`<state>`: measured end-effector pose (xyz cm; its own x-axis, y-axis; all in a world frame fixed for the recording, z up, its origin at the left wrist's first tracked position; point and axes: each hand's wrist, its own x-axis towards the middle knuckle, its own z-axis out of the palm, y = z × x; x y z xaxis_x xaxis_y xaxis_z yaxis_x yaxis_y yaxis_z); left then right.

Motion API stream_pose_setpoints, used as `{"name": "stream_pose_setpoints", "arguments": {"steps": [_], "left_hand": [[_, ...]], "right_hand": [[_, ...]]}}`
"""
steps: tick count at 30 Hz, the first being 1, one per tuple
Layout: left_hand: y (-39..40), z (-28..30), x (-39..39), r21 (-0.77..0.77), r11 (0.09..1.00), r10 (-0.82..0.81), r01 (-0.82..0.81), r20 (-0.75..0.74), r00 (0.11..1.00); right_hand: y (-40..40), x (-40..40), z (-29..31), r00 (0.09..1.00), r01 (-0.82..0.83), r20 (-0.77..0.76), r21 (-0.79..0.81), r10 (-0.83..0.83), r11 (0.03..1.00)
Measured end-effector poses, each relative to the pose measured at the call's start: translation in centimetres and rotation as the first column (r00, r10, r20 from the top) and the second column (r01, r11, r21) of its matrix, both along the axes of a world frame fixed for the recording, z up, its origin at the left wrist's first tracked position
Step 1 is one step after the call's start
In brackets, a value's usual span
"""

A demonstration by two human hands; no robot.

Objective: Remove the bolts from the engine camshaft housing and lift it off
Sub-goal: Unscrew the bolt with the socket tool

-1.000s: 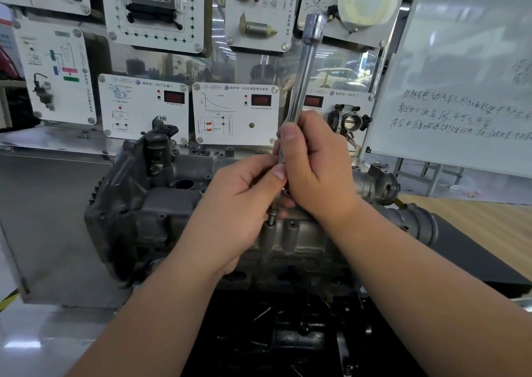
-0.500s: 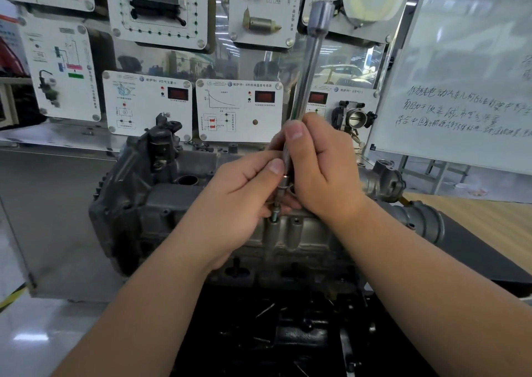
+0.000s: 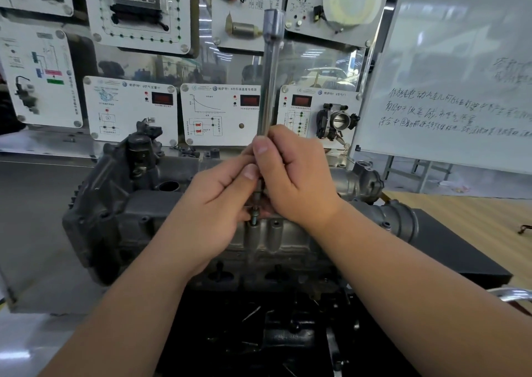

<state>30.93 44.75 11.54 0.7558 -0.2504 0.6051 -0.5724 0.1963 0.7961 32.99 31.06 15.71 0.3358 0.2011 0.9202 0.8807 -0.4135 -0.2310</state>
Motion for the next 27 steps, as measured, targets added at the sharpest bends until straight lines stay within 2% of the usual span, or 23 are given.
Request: {"name": "stream_pose_setpoints", "arguments": {"steps": [2,8,14,18,27], "left_hand": [[0.21,0.07,-0.09,-0.005,1.000,0.004,-0.004,-0.019,1.000],[-0.65,0.31,-0.15,-0.048,0.987,0.156,-0.156,-0.008,0.988],[-0.17,0.11,-0.06,0.074,0.995,0.074,-0.072,-0.028,0.997],[-0.06,0.33,-0.36,0.023,0.999,0.050,-0.048,-0.049,0.998],[-0.59,0.49,-0.37,-0.091,0.980,0.173,-0.180,-0.079,0.982]], "right_hand": [[0.06,-0.04,-0.03,1.000,0.009,0.000,-0.007,-0.009,1.000],[-0.03,0.03,-0.03,0.999,0.031,-0.020,-0.003,-0.031,1.000],[0.17,-0.01,-0.06,0.999,0.012,-0.044,-0.037,-0.013,0.999],[0.18,0.06,-0.10,0.999,0.035,-0.032,-0.046,-0.037,0.998],[0.04,0.02,0.00,0.999,0.027,-0.032,-0.072,-0.029,0.997]]}}
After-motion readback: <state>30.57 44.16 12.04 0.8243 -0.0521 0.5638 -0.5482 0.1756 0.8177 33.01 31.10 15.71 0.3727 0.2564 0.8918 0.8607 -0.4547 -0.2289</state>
